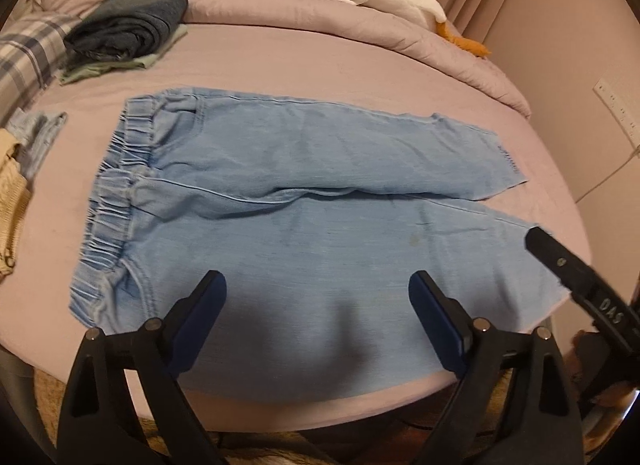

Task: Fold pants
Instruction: 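Hover both grippers open above the light-blue jeans, approaching the leg hems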

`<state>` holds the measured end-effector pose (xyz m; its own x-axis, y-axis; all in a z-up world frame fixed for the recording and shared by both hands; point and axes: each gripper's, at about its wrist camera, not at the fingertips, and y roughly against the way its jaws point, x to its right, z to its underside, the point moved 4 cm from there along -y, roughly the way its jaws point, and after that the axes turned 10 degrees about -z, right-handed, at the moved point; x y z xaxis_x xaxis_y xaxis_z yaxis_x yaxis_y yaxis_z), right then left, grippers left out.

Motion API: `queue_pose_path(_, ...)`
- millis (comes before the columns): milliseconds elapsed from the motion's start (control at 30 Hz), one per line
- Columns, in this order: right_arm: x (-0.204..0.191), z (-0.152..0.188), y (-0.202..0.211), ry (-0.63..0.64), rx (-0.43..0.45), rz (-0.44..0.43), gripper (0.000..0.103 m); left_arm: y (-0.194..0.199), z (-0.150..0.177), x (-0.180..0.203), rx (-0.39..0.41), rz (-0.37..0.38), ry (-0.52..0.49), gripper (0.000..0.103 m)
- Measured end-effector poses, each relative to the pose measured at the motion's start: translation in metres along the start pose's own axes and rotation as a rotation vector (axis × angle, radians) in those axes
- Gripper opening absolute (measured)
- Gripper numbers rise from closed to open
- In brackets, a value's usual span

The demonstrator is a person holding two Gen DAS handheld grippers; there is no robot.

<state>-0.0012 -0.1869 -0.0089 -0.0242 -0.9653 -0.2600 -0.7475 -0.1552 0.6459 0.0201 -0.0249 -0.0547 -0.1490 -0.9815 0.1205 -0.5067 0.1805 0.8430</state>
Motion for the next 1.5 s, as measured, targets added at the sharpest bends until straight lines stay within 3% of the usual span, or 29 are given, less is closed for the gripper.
queue_pose_path(933, 0.015, 0.000, 0.003, -0.054, 0.018, 0.004, 0.103, -0.007, 0.004, 0.008, -0.030, 0.001, -0.037, 0.086)
queue_pose_path(1133, 0.017, 0.001, 0.002, -0.063, 0.016, -0.001, 0.103, -0.011, 0.005, 0.005, -0.055, -0.012, -0.025, 0.075)
queue_pose_path(1500, 0.023, 0.002, 0.002, -0.078, 0.020, 0.004, 0.103, -0.010, 0.002, 0.008, -0.050, -0.005, -0.037, 0.075)
